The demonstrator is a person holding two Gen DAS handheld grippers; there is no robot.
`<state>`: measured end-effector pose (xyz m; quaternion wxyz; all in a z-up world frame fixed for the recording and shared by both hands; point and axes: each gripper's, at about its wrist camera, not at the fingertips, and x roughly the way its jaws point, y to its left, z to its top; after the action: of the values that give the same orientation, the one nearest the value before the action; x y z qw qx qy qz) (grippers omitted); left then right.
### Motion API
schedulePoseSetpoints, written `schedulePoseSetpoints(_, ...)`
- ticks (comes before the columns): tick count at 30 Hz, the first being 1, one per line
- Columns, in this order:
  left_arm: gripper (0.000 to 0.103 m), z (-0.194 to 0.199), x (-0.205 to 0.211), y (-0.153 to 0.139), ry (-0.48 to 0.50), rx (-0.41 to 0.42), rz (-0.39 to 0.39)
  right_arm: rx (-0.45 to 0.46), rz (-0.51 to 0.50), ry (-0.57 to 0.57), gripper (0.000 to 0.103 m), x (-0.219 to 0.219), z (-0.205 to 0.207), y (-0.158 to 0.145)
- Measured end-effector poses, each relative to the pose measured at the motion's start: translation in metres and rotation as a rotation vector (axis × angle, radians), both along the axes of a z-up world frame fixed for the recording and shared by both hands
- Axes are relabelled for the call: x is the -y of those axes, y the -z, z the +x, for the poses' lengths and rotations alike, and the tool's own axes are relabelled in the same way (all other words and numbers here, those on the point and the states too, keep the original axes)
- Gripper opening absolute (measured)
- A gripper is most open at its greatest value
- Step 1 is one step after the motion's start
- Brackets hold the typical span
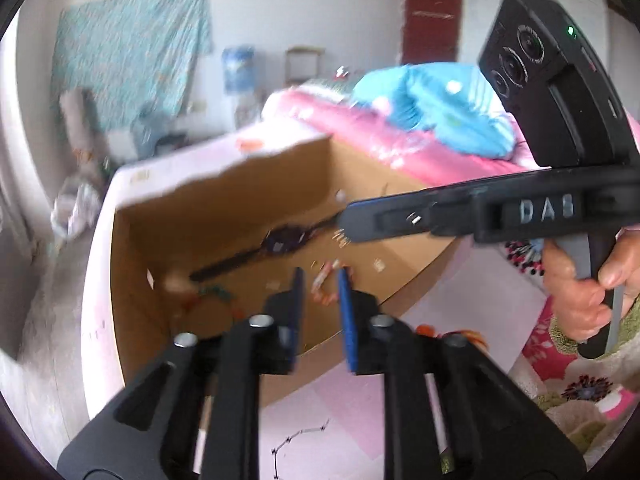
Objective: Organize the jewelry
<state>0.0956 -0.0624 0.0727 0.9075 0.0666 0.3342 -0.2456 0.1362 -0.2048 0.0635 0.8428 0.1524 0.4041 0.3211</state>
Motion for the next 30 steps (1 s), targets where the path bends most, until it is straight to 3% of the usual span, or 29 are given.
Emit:
schedulePoseSetpoints(5, 0.029, -0.008, -0.023, 0.007, -0.047, -0.018, -0.023, -0.074, 0.056, 0.029, 0.005, 0.013, 0.008, 0.020)
schedulePoseSetpoints(10, 0.031, -0.016, -0.043, 0.004, -0.090, -0.002, -0.048, -0.103, 0.091, 0.052, 0.005, 0.020, 0.004, 0.030)
schedulePoseSetpoints(13, 0.044, -0.020, -0.052, -0.002, -0.130, 0.017, -0.058, -0.086, 0.098, 0.077, 0.007, 0.025, -0.002, 0.025)
schedulePoseSetpoints(15, 0.058, -0.023, -0.055, -0.007, -0.153, 0.028, -0.053, -0.065, 0.103, 0.110, 0.025, 0.032, -0.009, 0.021)
schedulePoseSetpoints(16, 0.067, -0.024, -0.056, -0.009, -0.166, 0.033, -0.047, -0.053, 0.108, 0.130, 0.040, 0.036, -0.012, 0.018)
schedulePoseSetpoints(17, 0.071, -0.025, -0.057, -0.012, -0.182, 0.040, -0.039, -0.038, 0.111, 0.156, 0.044, 0.041, -0.017, 0.016)
schedulePoseSetpoints(19, 0.077, -0.027, -0.060, -0.017, -0.204, 0.045, -0.025, -0.020, 0.100, 0.192, 0.045, 0.048, -0.024, 0.012)
schedulePoseSetpoints(25, 0.091, -0.025, -0.079, -0.022, -0.339, 0.046, -0.024, 0.038, -0.054, 0.380, 0.066, 0.075, -0.042, 0.004)
schedulePoseSetpoints(30, 0.091, 0.007, -0.108, 0.011, -0.473, -0.133, -0.105, -0.044, -0.065, 0.449, 0.066, 0.097, -0.026, 0.026)
